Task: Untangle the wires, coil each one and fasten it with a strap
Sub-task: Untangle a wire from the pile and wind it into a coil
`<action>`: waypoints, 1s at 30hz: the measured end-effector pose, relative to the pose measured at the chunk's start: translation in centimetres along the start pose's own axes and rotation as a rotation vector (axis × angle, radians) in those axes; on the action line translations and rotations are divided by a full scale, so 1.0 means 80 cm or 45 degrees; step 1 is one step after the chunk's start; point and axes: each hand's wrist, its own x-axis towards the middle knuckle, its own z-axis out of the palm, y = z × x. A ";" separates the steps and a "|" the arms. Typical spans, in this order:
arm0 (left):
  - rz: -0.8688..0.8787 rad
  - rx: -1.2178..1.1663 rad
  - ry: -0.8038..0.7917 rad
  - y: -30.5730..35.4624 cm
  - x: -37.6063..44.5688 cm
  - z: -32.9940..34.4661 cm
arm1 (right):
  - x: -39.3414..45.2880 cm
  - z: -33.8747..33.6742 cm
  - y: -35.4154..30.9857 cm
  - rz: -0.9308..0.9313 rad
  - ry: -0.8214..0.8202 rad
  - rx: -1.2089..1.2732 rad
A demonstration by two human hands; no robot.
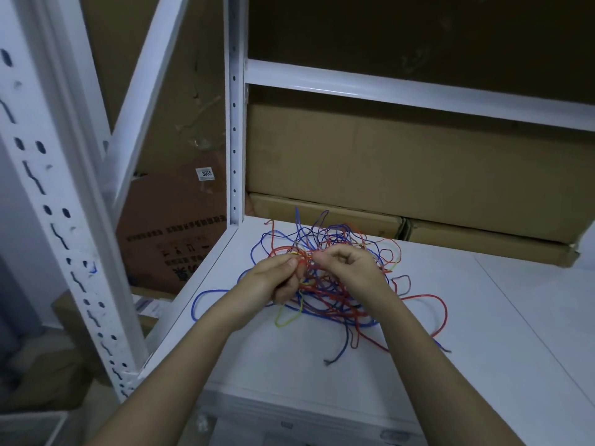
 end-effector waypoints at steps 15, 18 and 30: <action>0.138 -0.511 0.459 0.039 0.076 -0.022 | 0.050 -0.011 -0.096 0.025 0.345 0.521; 0.146 -0.477 0.441 0.060 0.088 -0.020 | 0.060 -0.013 -0.113 0.055 0.310 -0.016; 0.224 -0.469 0.514 0.170 0.135 -0.026 | 0.118 -0.029 -0.224 -0.062 0.308 0.174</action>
